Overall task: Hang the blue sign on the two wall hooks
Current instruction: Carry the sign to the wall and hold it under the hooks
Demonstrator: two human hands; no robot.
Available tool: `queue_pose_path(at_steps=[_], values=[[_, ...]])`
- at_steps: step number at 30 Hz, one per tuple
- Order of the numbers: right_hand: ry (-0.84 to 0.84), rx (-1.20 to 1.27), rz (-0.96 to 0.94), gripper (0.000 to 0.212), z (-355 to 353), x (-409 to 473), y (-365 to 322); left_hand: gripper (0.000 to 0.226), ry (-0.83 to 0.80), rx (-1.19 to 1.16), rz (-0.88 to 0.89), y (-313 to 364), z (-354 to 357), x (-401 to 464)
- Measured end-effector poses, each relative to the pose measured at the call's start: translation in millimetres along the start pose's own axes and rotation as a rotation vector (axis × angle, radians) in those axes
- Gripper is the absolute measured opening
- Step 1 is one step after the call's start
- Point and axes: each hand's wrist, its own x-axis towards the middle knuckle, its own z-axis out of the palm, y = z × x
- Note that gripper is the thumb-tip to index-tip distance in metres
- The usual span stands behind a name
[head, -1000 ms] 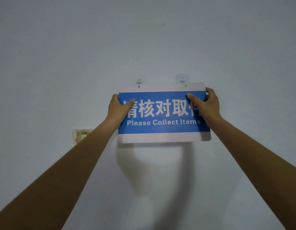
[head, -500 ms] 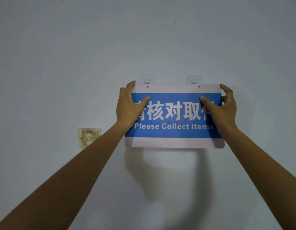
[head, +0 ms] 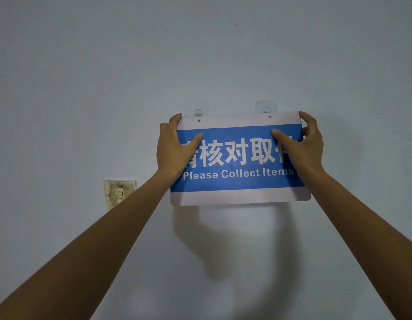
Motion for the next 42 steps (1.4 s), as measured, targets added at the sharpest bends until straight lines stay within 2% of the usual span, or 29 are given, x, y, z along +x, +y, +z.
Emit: queue_pose_path(at_steps=[42], values=[[0.008, -0.079, 0.018, 0.074, 6.6, 4.4, -8.7, 0.070, -0.042, 0.017, -0.037, -8.5, 3.8, 13.6]])
